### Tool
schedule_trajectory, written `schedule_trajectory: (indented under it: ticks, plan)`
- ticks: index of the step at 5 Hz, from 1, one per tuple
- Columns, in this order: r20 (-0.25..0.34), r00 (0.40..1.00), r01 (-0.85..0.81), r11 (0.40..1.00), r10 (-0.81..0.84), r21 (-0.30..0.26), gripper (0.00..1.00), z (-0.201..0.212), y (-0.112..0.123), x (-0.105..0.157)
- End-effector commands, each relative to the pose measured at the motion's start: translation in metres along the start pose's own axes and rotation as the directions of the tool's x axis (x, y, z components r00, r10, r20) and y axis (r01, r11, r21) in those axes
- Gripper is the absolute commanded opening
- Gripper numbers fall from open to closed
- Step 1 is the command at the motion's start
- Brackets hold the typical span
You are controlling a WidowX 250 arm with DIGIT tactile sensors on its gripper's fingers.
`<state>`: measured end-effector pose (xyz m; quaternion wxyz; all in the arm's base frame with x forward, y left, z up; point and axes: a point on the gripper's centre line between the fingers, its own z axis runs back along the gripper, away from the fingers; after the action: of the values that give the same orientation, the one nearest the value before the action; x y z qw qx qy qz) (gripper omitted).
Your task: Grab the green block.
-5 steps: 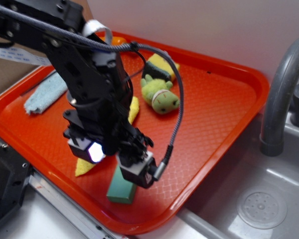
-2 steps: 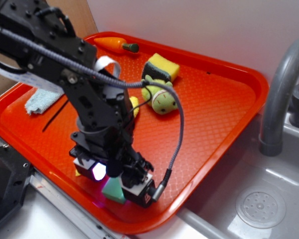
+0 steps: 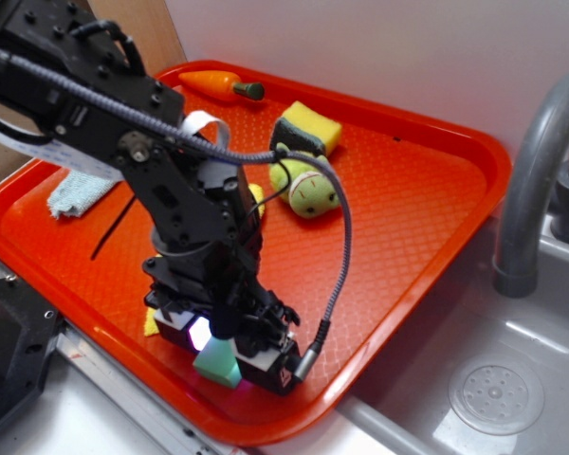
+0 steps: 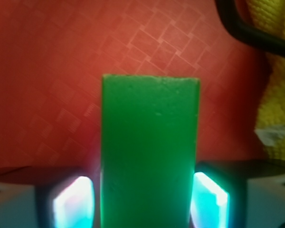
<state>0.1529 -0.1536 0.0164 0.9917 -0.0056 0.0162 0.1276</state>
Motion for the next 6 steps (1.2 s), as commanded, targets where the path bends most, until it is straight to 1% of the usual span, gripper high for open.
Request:
schedule_trajectory:
  ticks: [1,2,3,4,5,6]
  plan:
    - [0.021,1.000,0.002,1.000,-0.002,0.016,0.00,-0.004,0.008,-0.001]
    - [0.016,0.997,0.072,0.997,-0.072,-0.017,0.00,0.025,0.014,0.007]
    - [0.005,0.998,0.058,0.998,-0.059,0.015,0.00,0.068,0.032,0.021]
    - [0.059,0.997,0.047,0.998,-0.050,0.042,0.00,0.113,0.055,0.033]
    - [0.132,0.991,-0.005,1.000,0.001,0.031,0.00,0.153,0.077,0.038]
    - [0.188,0.980,-0.059,0.998,0.062,-0.021,0.00,0.188,0.100,0.043]
